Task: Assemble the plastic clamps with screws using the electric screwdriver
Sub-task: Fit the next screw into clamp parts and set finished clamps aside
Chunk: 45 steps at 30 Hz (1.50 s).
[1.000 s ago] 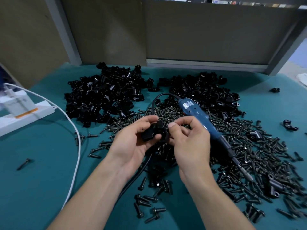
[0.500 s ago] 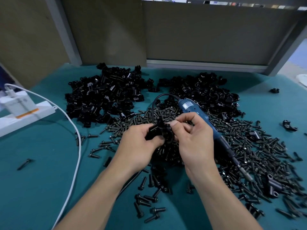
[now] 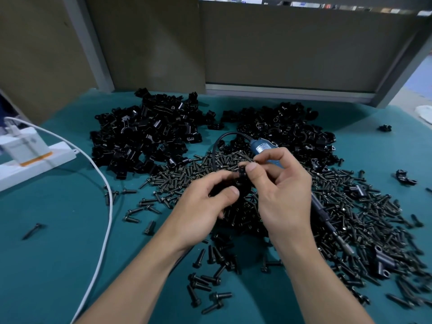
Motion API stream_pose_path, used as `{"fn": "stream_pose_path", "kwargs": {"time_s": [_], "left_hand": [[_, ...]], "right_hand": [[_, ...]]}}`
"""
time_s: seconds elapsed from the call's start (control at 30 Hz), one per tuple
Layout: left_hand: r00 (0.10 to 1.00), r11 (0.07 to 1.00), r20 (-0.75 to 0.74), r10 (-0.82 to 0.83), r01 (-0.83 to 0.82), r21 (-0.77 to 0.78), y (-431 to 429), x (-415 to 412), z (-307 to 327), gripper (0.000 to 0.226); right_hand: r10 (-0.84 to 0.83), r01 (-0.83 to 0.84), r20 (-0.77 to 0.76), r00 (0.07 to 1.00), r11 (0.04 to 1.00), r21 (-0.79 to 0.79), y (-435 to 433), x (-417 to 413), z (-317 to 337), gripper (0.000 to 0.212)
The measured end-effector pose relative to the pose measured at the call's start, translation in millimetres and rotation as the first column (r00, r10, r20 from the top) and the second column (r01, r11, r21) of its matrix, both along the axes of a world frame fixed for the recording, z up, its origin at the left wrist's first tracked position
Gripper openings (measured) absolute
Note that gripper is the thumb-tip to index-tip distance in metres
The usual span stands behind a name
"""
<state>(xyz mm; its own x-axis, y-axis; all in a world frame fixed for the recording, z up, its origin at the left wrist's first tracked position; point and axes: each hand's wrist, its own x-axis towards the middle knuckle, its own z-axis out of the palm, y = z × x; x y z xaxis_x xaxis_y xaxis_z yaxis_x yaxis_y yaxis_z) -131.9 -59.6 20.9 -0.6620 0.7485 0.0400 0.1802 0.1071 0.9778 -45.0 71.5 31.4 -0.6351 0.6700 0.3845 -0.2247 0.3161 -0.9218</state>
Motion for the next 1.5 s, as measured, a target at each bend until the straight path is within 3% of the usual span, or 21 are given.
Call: {"fn": "stream_pose_path", "kwargs": {"time_s": [0.1,0.2,0.27,0.37,0.47,0.53,0.6,0.67,0.9,1.2,1.37,1.5], "left_hand": [[0.998,0.998,0.052,0.029,-0.032,0.061,2,0,0,0.019],[0.95,0.987,0.311,0.037,-0.084,0.139,3,-1,4,0.012],[0.85,0.969,0.526,-0.013,-0.119,0.217,3,0,10,0.015],[0.607,0.939,0.791,-0.083,-0.218,0.266,0,-2,14,0.019],[0.424,0.905,0.882,-0.206,-0.261,0.336,-6,-8,17,0.028],[0.391,0.874,0.874,-0.289,-0.264,0.407,-10,-10,20,0.045],[0.463,0.882,0.847,-0.262,-0.241,0.405,-10,-10,20,0.054],[0.535,0.899,0.817,-0.216,-0.217,0.38,-8,-8,19,0.042],[0.623,0.909,0.754,-0.211,-0.158,0.385,-2,-6,13,0.036],[0.806,0.945,0.591,0.01,-0.2,0.257,-3,-8,8,0.031],[0.908,0.973,0.396,0.132,-0.195,0.121,-1,-8,3,0.023],[0.99,0.984,0.007,0.143,-0.142,-0.112,1,-5,-4,0.012]], "right_hand": [[-0.041,0.04,-0.019,0.999,0.999,-0.029,4,1,-1,0.012],[-0.033,0.031,-0.026,0.999,0.996,-0.078,7,1,-1,0.013],[-0.012,0.007,-0.042,0.999,0.992,-0.125,7,1,0,0.014],[0.003,-0.011,-0.052,0.999,0.986,-0.167,6,1,2,0.016],[0.011,-0.018,-0.037,0.999,0.985,-0.173,6,1,0,0.017],[0.012,-0.017,-0.026,1.0,0.986,-0.168,5,1,-1,0.018],[0.02,-0.025,-0.026,0.999,0.984,-0.177,5,0,-1,0.018],[0.032,-0.04,-0.04,0.999,0.98,-0.197,5,0,0,0.017],[0.005,-0.018,-0.049,0.999,0.967,-0.255,6,0,0,0.016],[0.012,-0.032,-0.069,0.998,0.955,-0.295,5,1,3,0.015],[0.024,-0.049,-0.09,0.996,0.955,-0.292,7,1,5,0.014],[0.034,-0.038,-0.038,0.999,0.994,-0.1,15,6,12,0.012]]}}
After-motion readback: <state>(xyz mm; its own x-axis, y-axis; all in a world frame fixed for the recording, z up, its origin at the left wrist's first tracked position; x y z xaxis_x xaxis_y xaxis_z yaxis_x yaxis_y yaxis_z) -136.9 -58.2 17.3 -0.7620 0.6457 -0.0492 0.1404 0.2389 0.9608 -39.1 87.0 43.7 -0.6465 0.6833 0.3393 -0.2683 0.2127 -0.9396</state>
